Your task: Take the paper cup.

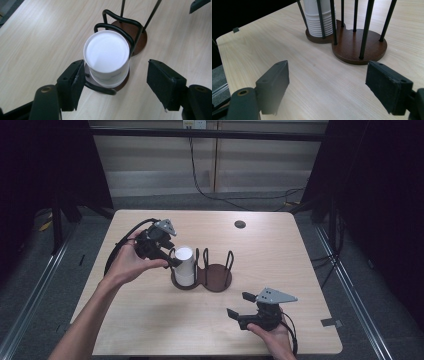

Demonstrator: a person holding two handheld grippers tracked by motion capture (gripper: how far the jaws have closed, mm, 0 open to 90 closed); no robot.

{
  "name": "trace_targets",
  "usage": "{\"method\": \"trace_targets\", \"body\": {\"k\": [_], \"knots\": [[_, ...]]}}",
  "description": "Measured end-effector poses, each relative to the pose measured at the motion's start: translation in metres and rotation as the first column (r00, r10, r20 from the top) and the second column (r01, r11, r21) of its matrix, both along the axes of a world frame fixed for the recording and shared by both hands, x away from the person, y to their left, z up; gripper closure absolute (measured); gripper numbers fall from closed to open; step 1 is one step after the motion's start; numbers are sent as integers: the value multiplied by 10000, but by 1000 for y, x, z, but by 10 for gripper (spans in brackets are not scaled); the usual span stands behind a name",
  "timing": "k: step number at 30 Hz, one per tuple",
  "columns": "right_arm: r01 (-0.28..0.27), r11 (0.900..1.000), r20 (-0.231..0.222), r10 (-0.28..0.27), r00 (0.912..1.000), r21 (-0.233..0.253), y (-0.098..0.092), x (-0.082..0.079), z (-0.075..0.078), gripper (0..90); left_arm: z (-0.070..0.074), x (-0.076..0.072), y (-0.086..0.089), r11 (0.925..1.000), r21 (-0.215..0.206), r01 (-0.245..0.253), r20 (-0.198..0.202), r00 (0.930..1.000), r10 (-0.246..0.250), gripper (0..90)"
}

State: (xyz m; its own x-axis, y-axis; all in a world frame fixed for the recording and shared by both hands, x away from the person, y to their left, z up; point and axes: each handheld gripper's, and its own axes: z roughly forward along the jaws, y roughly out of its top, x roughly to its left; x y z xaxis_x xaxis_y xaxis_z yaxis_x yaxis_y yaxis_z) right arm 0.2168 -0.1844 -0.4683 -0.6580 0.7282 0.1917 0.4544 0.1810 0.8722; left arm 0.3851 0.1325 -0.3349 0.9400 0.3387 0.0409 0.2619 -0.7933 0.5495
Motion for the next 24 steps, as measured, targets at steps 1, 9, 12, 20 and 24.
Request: {"method": "trace_targets", "body": {"k": [1,9,12,20,24], "knots": [[15,10000,-1,-15,10000,1,0,0,0,186,-1,1,-2,10000,7,-6,-73,10000,6,313],[-3,10000,-25,3,10000,19,0,-2,0,184,-1,11,-15,9999,152,-16,-460,9989,23,294],[-24,10000,-31,24,10000,28,0,-2,0,184,-6,16,-19,9986,497,-194,-543,9983,221,298],[-18,10000,-123,19,9999,82,-1,-1,-1,184,-13,21,-28,9957,890,-262,-893,9954,342,252],[-60,10000,-114,60,9999,2,1,-2,-1,184,-16,21,-35,9937,1100,-202,-728,9969,283,259]]}}
